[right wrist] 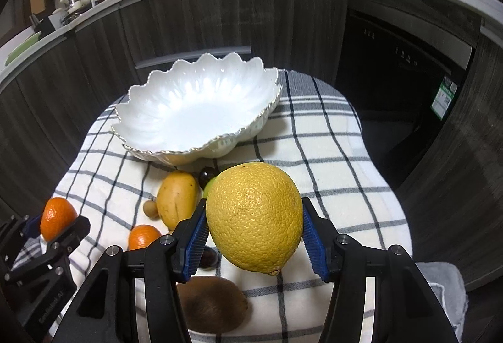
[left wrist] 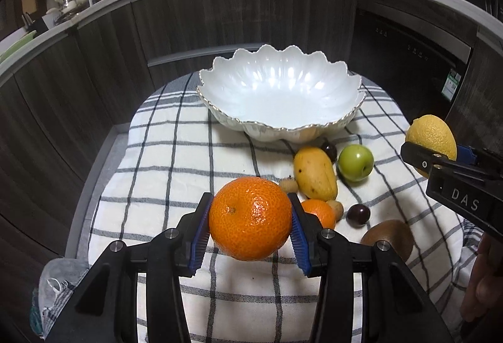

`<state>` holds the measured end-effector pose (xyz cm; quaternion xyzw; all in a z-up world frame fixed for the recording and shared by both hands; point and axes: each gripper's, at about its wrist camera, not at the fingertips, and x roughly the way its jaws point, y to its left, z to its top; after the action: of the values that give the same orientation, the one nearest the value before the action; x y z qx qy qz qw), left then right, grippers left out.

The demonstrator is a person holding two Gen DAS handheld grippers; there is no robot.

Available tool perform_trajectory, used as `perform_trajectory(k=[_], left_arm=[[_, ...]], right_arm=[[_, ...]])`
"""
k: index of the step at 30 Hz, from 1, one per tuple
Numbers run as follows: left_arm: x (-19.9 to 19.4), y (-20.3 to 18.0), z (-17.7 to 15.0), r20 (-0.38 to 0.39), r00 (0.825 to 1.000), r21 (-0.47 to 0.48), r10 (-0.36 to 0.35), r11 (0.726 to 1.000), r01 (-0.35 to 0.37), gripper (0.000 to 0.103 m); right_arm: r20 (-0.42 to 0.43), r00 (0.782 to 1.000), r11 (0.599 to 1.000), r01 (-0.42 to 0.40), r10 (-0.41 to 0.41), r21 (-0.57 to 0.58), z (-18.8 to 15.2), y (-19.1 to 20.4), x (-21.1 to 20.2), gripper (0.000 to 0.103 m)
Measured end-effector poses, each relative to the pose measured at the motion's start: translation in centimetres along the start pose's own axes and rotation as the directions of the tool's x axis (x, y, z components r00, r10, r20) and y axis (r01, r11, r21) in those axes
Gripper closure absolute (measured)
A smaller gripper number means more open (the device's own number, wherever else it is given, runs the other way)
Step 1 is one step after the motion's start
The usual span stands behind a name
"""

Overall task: Organize fruits
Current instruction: 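Close the left tool on the mandarin while the right tool grips the lemon, then carry both fruits over the white bowl and open both tools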

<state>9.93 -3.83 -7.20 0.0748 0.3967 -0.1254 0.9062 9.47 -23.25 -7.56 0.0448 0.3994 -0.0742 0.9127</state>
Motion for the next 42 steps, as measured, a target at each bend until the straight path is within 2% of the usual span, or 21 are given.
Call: perform_trajectory(k=[10, 18, 25, 33, 42], left_arm=[[-0.7, 1.0, 3.7, 0.027, 0.999, -0.021, -0.033, 0.999, 0.033, 0.058], [1.0, 2.0, 9.5, 0.076, 0.996, -0.025, -0.052, 0.998, 0.054, 0.058], [3.8, 2.1, 14.3, 0.076, 0.994, -0.013, -0.083, 0.996, 0.084, 0.058], [8.0, 2.4, 16.9, 0.035, 0.995, -0.027, -0.096, 0.995, 0.097, 0.058], [11.2, 2.9, 17.6, -0.019, 0.997, -0.041, -0.069, 0.997, 0.068, 0.058]], right_arm=[[0.028, 1.000, 1.000, -0.005, 0.005, -0.020, 2.9, 0.9, -1.5, 0.047], [0.064, 0.998, 0.998, -0.005, 0.009, -0.066, 7.7, 1.7, -0.4, 0.047], [0.075, 0.997, 0.997, 0.010, -0.005, -0.072, 12.1, 1.7, 2.0, 0.047], [0.027, 0.999, 0.996, 0.039, -0.037, -0.074, 15.1, 1.5, 5.7, 0.047], [-0.060, 0.998, 0.997, 0.028, -0.032, -0.070, 15.6, 1.5, 9.8, 0.047]])
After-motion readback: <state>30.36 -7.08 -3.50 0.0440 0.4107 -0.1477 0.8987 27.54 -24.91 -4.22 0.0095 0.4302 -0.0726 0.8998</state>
